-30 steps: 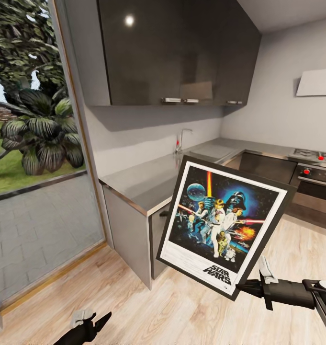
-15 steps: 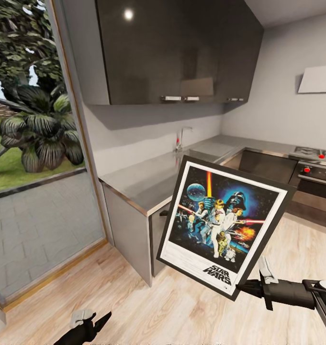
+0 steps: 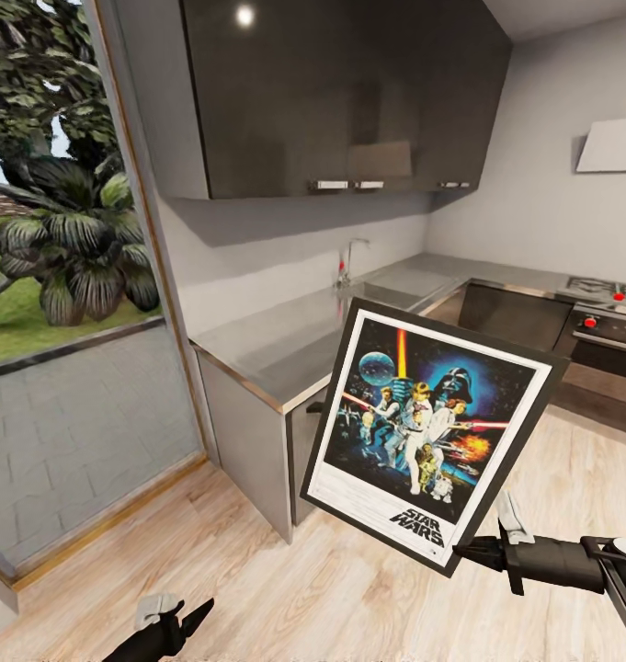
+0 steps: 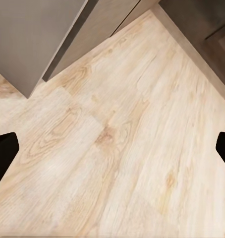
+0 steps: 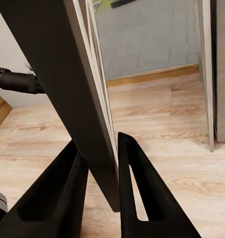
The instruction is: Pick up the poster from the kitchen countertop and hang it on one of the wall nails in the kitchen.
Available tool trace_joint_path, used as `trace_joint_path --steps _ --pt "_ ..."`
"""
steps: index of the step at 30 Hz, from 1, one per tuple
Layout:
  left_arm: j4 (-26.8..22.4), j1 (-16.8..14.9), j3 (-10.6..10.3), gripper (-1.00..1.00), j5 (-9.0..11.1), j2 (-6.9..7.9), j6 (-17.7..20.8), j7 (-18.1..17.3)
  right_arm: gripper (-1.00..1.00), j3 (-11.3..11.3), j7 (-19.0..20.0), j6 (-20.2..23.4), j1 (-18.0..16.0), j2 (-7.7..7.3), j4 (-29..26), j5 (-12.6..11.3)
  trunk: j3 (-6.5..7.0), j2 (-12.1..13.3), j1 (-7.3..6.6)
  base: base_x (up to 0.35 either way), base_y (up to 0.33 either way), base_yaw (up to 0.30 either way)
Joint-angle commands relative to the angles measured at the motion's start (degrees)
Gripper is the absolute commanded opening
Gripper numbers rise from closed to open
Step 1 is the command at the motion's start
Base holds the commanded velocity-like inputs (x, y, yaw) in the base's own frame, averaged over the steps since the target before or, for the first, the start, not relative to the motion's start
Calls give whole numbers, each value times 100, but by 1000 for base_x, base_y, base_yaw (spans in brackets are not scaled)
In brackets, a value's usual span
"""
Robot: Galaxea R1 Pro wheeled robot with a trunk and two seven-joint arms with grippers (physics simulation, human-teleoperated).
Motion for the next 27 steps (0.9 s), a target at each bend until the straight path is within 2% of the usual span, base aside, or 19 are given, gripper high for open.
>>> trace_joint_path --steps 1,13,27 --pt "-1 -3 -48 100 36 1 -31 -7 -100 -9 35 74 -6 2 -5 17 2 37 -22 0 0 0" --pt "-2 -3 -50 100 34 1 -30 -7 -100 -18 35 76 -6 2 -1 14 114 518 -286 0 0 0" --pt "-3 -3 -55 100 30 1 -28 -7 -100 -24 37 73 1 2 4 11 359 1079 -593 0 0 0"
